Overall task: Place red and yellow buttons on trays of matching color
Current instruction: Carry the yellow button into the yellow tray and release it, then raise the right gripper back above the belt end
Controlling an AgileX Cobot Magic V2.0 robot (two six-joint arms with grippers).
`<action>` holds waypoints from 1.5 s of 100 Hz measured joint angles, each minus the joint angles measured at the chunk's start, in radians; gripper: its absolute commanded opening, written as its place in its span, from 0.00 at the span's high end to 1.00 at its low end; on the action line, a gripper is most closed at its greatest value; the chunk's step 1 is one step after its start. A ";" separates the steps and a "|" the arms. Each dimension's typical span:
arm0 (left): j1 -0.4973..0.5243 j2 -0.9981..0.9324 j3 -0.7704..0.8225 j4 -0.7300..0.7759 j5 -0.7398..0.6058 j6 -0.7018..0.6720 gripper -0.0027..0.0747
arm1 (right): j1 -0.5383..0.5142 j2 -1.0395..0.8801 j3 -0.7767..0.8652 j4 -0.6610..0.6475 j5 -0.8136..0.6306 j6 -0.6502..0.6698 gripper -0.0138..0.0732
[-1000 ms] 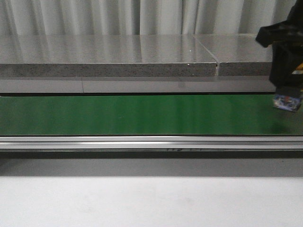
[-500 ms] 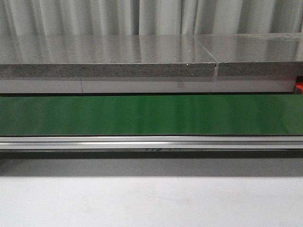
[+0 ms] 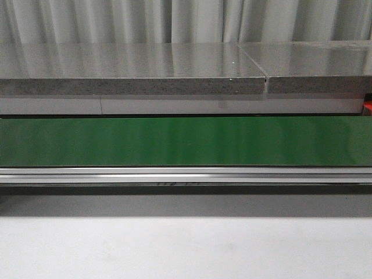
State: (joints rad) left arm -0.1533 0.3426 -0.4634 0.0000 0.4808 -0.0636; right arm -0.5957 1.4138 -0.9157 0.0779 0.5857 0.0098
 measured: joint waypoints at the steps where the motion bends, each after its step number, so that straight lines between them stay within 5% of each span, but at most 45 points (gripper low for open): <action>1: 0.000 0.000 0.000 0.000 0.000 0.000 0.99 | 0.000 0.004 0.000 0.000 -0.004 0.000 0.65; 59: 0.000 0.000 0.000 0.000 0.000 0.000 0.99 | 0.000 0.223 0.000 0.006 -0.103 0.002 0.61; 88: 0.000 0.000 0.000 0.000 0.000 0.000 0.99 | 0.000 0.234 0.000 0.008 -0.104 0.002 0.07; 125: 0.000 0.000 0.000 0.000 0.000 0.000 0.99 | 0.019 0.103 0.000 0.043 -0.139 0.002 0.09; 150: 0.000 0.000 0.000 0.000 0.000 0.000 0.99 | 0.149 -0.144 0.000 0.044 -0.156 -0.023 0.09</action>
State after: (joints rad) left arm -0.1533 0.3426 -0.4634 0.0000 0.4808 -0.0636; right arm -0.4470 1.2699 -0.9157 0.1220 0.4302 -0.0127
